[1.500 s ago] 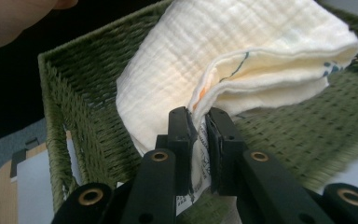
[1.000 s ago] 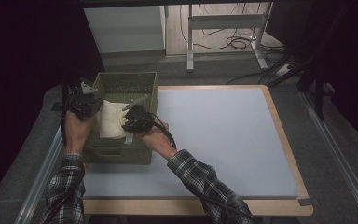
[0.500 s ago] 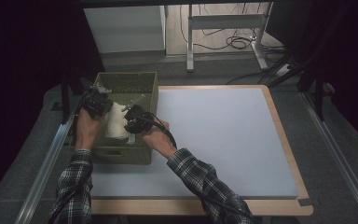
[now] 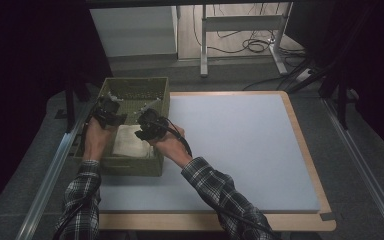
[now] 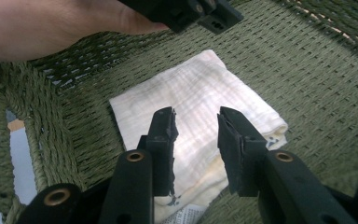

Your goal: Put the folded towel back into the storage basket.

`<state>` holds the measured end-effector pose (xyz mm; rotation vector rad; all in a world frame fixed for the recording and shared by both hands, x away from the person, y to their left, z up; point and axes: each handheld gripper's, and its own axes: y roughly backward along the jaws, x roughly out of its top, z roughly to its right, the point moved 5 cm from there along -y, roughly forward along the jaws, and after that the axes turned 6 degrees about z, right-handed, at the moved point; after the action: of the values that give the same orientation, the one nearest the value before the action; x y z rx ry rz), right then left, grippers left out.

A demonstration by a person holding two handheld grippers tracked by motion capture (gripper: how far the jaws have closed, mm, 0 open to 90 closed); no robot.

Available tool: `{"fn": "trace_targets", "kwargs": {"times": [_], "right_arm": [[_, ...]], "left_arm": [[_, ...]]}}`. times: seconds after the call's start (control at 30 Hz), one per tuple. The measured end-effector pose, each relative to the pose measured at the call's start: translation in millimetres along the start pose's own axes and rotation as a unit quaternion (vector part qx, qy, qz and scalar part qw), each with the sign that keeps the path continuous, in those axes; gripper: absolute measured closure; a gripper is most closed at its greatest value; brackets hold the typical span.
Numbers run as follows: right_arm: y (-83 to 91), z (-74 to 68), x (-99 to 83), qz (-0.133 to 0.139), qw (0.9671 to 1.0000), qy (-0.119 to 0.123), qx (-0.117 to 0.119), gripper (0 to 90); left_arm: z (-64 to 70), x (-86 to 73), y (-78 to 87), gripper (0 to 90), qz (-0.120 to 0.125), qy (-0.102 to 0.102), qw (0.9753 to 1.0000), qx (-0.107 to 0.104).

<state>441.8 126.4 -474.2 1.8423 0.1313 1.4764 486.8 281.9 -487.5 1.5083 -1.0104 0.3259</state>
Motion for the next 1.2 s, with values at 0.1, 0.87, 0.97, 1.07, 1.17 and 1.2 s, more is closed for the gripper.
{"fn": "trace_targets", "kwargs": {"times": [0.1,0.87,0.97,1.07,1.17,1.2], "right_arm": [[3.7,2.2,0.1,0.007,1.0000,0.001,0.002,62.0],[33.3,6.4,-2.0,0.034,0.9991,0.022,0.009,26.7],[37.6,6.0,-2.3,0.037,0.9990,0.024,0.013,23.9],[42.0,6.7,-2.8,0.043,0.9986,0.027,0.016,21.3],[46.5,7.2,-4.1,0.047,0.9984,0.025,0.021,18.8],[48.0,7.5,-4.9,0.046,0.9983,0.026,0.023,18.0]], "left_arm": [[0.7,1.8,2.5,48.3,0.006,0.007,0.9999,-0.004],[8.5,4.7,13.2,17.3,0.044,0.066,0.9949,-0.061],[10.4,5.9,15.1,15.0,0.049,0.071,0.9938,-0.070],[13.0,6.6,15.6,12.8,0.051,0.075,0.9931,-0.074],[16.3,7.1,15.5,10.4,0.053,0.074,0.9929,-0.077],[17.7,7.0,15.5,9.7,0.051,0.072,0.9930,-0.079]]}}
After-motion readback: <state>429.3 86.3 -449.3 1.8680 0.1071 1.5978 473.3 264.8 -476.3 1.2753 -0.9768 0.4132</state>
